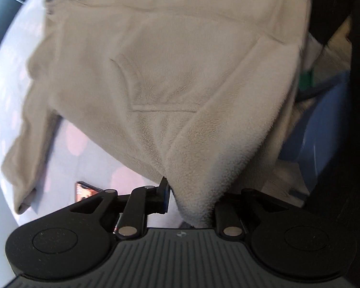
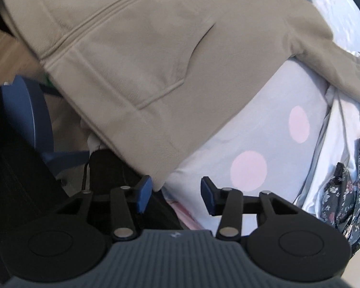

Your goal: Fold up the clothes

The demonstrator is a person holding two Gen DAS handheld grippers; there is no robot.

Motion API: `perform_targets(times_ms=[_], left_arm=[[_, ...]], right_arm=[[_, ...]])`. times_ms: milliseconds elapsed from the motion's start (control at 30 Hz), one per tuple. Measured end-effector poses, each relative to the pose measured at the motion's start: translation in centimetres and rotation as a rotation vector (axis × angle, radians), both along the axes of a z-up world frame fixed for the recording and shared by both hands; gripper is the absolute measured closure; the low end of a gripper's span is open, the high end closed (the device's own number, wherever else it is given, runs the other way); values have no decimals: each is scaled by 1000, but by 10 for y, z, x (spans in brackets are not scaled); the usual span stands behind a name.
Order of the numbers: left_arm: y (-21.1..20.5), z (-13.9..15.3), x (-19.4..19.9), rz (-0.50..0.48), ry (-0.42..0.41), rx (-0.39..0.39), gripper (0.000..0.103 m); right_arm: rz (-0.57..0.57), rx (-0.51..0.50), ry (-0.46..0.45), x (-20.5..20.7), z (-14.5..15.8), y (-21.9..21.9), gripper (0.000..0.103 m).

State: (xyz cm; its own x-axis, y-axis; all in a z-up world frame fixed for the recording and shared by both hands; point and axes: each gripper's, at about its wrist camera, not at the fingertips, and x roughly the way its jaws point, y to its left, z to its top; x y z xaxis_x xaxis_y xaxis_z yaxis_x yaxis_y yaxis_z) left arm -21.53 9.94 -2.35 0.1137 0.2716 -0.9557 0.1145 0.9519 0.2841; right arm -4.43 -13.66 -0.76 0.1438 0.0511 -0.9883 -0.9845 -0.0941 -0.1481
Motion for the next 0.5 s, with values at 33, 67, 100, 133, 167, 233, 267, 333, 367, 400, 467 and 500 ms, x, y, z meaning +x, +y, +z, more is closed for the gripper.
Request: perform_targets(times_ms=[33,67,100,133,167,233,267,333,367,400,467,500], left_arm=[[6,9,-3,65,-61,-45,79],[14,16,-6,131,-102,-112,65],[17,20,-11,156,-121,-153,62],[20,23,-15,175,-134,-184,62],[18,22,-17,161,-119,-183,61],[13,18,-21,123,-64,-223,51],[10,16,-23,105,-37,-247,50],[6,15,-27,69,-2,-316,50],[6,16,-27,71,-14,-309,50],[6,18,-27,73,-26,-301,50],[11,17,-22,107,-58,-291,50],[16,15,-18,134,-76,-287,50]], right_arm=[[-3,9,0,1,0,2,54],[-1,13,3,2,1,4,54],[6,15,3,3,-1,7,54],[14,16,4,3,-3,10,54],[21,18,5,3,-4,13,54],[34,25,4,-1,-4,20,54],[38,31,5,-3,-4,23,54],[42,41,5,-5,-3,26,54],[43,45,4,-5,-2,27,54],[44,49,3,-6,-1,28,54],[34,61,-5,-5,-1,31,54],[20,70,-12,-4,-2,34,56]])
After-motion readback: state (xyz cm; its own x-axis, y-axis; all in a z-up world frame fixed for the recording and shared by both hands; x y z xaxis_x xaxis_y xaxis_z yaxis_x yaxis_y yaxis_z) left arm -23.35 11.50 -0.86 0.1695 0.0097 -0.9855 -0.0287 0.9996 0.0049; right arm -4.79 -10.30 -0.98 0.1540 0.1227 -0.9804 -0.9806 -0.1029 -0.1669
